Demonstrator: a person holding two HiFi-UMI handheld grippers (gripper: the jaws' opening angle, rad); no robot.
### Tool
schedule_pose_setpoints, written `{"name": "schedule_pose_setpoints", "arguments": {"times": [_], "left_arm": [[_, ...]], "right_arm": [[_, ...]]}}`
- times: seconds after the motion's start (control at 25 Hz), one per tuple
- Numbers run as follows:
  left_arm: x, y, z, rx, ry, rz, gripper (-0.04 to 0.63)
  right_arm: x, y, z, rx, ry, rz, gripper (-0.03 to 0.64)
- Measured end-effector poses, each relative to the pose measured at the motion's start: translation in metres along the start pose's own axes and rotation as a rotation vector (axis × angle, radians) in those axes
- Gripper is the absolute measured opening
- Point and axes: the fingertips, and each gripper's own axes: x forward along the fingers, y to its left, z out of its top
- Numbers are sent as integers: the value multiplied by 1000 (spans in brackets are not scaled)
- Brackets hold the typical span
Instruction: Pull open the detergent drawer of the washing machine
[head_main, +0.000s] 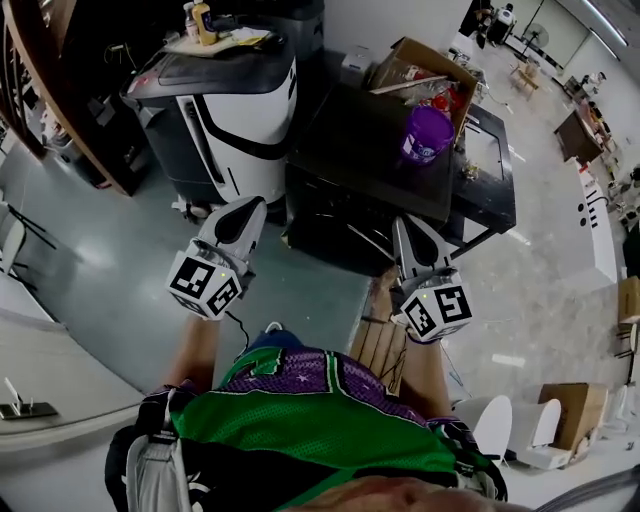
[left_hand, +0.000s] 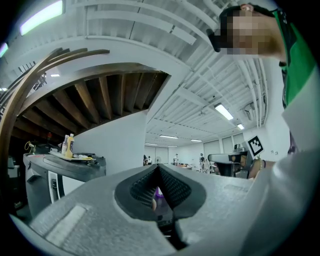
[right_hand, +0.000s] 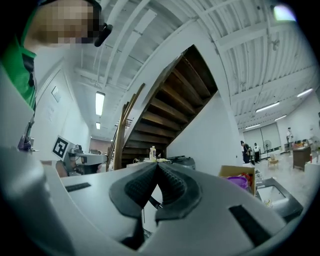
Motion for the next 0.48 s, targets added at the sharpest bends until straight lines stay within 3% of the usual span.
{"name": "schedule_pose_setpoints", "arguments": {"times": [0.32, 0.48], "left_arm": [[44, 50, 18, 30, 1, -92, 17], [57, 67, 15, 3, 1, -127, 17]], "right_arm": [[57, -10, 18, 10, -20, -76, -2], [76, -14, 14, 12, -21, -107, -2]]}}
